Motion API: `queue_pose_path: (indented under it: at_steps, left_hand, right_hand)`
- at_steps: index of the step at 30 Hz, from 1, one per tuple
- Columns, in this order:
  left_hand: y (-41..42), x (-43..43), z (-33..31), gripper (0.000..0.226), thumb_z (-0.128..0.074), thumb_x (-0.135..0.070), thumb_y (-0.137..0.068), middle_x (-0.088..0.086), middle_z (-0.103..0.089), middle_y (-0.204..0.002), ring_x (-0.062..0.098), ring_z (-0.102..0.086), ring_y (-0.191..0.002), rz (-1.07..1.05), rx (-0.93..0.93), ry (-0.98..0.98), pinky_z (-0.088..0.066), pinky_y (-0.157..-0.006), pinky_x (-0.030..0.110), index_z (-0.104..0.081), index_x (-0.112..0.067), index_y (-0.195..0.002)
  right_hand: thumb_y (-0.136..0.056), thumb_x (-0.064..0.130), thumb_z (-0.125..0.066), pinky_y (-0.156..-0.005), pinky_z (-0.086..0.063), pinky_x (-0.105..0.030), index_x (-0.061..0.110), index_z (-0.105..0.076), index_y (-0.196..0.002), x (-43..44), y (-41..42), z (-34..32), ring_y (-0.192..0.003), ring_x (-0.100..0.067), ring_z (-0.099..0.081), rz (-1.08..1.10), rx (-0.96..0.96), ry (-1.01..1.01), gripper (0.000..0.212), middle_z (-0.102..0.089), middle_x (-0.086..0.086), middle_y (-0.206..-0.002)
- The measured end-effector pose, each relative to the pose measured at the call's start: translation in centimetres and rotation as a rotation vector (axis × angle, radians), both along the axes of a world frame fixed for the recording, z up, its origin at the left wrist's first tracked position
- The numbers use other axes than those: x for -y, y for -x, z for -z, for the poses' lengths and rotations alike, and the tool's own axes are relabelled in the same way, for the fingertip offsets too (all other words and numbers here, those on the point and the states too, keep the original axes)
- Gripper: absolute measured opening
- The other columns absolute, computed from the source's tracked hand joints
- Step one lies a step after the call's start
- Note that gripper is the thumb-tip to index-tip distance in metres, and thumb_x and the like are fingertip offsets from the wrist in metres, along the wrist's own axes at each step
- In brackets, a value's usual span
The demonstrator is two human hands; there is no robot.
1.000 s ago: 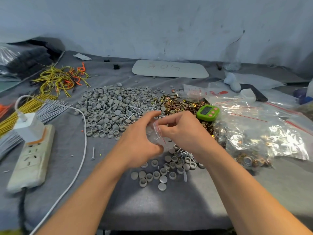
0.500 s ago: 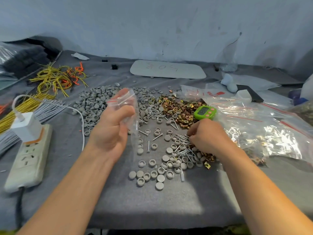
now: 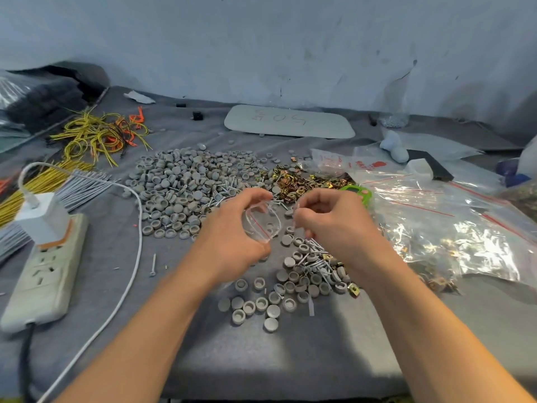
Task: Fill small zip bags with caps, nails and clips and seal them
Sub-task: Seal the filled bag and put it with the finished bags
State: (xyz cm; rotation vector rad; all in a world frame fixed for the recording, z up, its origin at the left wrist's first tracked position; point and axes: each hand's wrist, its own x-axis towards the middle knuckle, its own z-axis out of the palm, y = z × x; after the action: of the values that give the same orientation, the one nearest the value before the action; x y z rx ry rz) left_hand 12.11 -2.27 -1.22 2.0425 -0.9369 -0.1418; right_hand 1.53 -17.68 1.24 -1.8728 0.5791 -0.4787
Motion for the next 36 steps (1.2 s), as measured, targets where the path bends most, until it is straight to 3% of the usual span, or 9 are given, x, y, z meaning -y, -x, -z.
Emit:
queue_pose_path:
  at_steps: [4,8,12,14,17,20,25,32,36]
  left_hand:
    - [0.6,0.5,-0.1,0.079,-0.079,-0.023,-0.053,-0.033,-0.063,-0.107,-0.016,-0.058,-0.096,0.016,-0.024,0.007,-0.044,-0.069,0.007,-0.05,-0.057,-0.119]
    - [0.8,0.6,-0.2,0.075,-0.072,-0.026,-0.05,-0.033,-0.065,-0.106,-0.006,-0.064,-0.089,0.015,-0.036,0.058,-0.053,-0.069,0.025,-0.053,-0.055,-0.117]
    - [0.2,-0.1,0.3,0.07,-0.077,-0.011,-0.063,-0.028,-0.065,-0.109,-0.009,-0.062,-0.102,0.011,-0.053,0.117,-0.046,-0.072,0.006,-0.058,-0.051,-0.117]
    - [0.0,-0.4,0.4,0.07,-0.078,-0.002,-0.069,-0.023,-0.066,-0.109,-0.009,-0.063,-0.101,0.007,-0.056,0.14,-0.045,-0.069,0.003,-0.059,-0.05,-0.116]
    - [-0.2,-0.7,0.3,0.07,-0.078,0.0,-0.07,-0.022,-0.068,-0.109,-0.006,-0.065,-0.097,-0.011,-0.064,0.174,-0.048,-0.067,0.007,-0.058,-0.05,-0.115]
    - [-0.2,-0.7,0.3,0.069,-0.079,-0.003,-0.071,-0.026,-0.067,-0.108,-0.007,-0.063,-0.101,-0.023,-0.066,0.19,-0.046,-0.07,0.006,-0.059,-0.049,-0.118]
    - [0.0,-0.6,0.2,0.07,-0.079,-0.003,-0.071,-0.028,-0.066,-0.107,-0.011,-0.062,-0.1,-0.02,-0.06,0.179,-0.046,-0.067,0.005,-0.058,-0.05,-0.118]
    - [-0.1,-0.4,0.3,0.07,-0.079,-0.001,-0.071,-0.023,-0.067,-0.108,-0.01,-0.063,-0.098,-0.016,-0.049,0.16,-0.046,-0.066,0.003,-0.058,-0.049,-0.117]
    - [0.1,-0.3,0.3,0.07,-0.08,-0.005,-0.069,-0.03,-0.064,-0.109,-0.01,-0.062,-0.101,-0.013,-0.028,0.131,-0.044,-0.07,0.001,-0.057,-0.05,-0.118]
  right_hand:
    - [-0.083,0.003,-0.073,-0.054,-0.049,-0.023,0.015,-0.075,-0.078,-1.7,-0.6,-0.4,-0.053,-0.011,-0.064,-0.06,0.107,0.025,0.014,-0.072,0.0,-0.061]
    - [-0.078,0.008,-0.082,-0.074,-0.062,-0.039,0.022,-0.083,-0.08,-2.1,-1.1,-0.6,-0.071,-0.012,-0.073,-0.086,0.099,0.093,0.014,-0.078,0.006,-0.075]
    - [-0.081,0.008,-0.078,-0.062,-0.062,-0.033,0.03,-0.083,-0.077,-0.5,-1.0,-0.8,-0.065,-0.009,-0.071,0.112,0.134,0.082,0.023,-0.076,0.011,-0.071]
    - [-0.084,0.007,-0.074,-0.06,-0.061,-0.023,0.031,-0.082,-0.074,0.9,-0.8,-0.5,-0.067,-0.005,-0.071,0.211,0.018,0.169,0.027,-0.075,0.017,-0.07]
    - [-0.087,0.009,-0.071,-0.084,-0.062,-0.037,0.029,-0.08,-0.085,2.5,-0.7,0.9,-0.085,-0.015,-0.071,0.207,-0.34,0.396,0.022,-0.077,0.01,-0.093]
    - [-0.088,0.016,-0.068,-0.089,-0.06,-0.041,0.022,-0.077,-0.097,2.8,-0.7,2.3,-0.092,-0.027,-0.068,0.117,-0.579,0.501,0.014,-0.075,-0.004,-0.103]
    - [-0.088,0.016,-0.07,-0.075,-0.059,-0.033,0.031,-0.073,-0.079,3.8,-0.3,2.4,-0.079,-0.019,-0.067,0.022,-0.608,0.544,0.017,-0.074,0.002,-0.087]
    - [-0.086,0.004,-0.062,-0.079,-0.062,-0.04,0.029,-0.073,-0.073,3.4,-0.2,2.0,-0.08,-0.025,-0.069,0.044,-0.585,0.597,0.03,-0.074,-0.001,-0.085]
    - [-0.089,0.015,-0.065,-0.084,-0.061,-0.042,0.028,-0.074,-0.084,2.8,-0.5,2.0,-0.086,-0.026,-0.069,-0.005,-0.599,0.577,0.016,-0.074,-0.001,-0.091]
